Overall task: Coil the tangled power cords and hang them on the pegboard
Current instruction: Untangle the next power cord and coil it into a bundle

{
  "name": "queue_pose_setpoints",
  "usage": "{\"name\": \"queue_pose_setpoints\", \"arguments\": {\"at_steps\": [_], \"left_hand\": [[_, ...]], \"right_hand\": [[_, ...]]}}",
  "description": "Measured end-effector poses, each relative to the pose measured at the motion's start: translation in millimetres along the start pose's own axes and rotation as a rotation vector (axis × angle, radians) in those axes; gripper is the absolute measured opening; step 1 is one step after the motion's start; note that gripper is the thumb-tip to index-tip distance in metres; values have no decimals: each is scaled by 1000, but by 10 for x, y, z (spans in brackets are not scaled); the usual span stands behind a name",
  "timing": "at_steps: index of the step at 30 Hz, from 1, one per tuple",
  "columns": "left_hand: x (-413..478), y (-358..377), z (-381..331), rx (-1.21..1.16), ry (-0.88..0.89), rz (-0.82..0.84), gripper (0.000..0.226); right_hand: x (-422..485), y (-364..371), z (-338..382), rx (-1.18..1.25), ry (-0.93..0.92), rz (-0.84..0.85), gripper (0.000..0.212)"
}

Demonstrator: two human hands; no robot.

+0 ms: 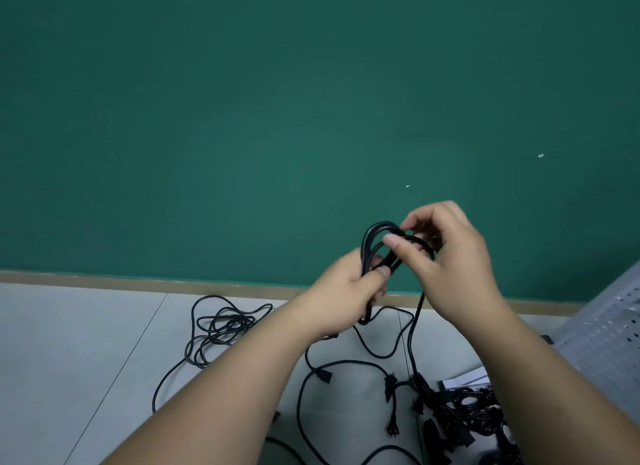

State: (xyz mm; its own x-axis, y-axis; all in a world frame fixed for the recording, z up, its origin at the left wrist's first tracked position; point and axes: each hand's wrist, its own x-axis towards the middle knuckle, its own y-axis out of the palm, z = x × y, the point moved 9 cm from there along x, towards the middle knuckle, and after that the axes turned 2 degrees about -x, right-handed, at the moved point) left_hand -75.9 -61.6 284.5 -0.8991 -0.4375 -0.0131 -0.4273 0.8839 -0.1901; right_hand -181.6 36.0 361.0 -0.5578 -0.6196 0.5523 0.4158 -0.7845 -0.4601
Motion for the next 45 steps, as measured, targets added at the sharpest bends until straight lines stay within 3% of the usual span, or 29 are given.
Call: {"name": "queue_pose_setpoints", "arguments": {"at_steps": [3,7,12,21,25,30,33,35,37,40,45], "left_hand": [[32,-151,-12,-209,-6,-77,23],[39,-332,-15,-336,-10,-155,12],[40,-422,-5,-124,33,-217,13],[-10,-138,-5,-26,24,-63,20],[-9,-56,-3,-16,29,4,24],[-32,0,-52,-74,10,47,19],[-31,76,-33,-118,-17,98,16],[-47,106,-48,-128,-26,123,12],[-78,116,-55,-107,-39,140,9],[-117,129,-51,-83,-40,158,7],[-112,68,-76,-204,-2,113,8]], "right_hand": [[-3,88,-240,98,155,91,10],[-68,224,-370,14,210,247,8],[-67,196,-244,187,269,135,6],[-163,232,-277,419,463,43,25],[-172,226,-248,350,449,40,29],[-116,103,-266,76,351,-9,31],[-57,161,-72,-25,95,144,64],[-61,220,47,-97,-71,226,53],[-31,167,55,-114,-117,176,32],[-10,138,-82,-38,8,133,18],[9,225,-213,478,311,163,17]]}}
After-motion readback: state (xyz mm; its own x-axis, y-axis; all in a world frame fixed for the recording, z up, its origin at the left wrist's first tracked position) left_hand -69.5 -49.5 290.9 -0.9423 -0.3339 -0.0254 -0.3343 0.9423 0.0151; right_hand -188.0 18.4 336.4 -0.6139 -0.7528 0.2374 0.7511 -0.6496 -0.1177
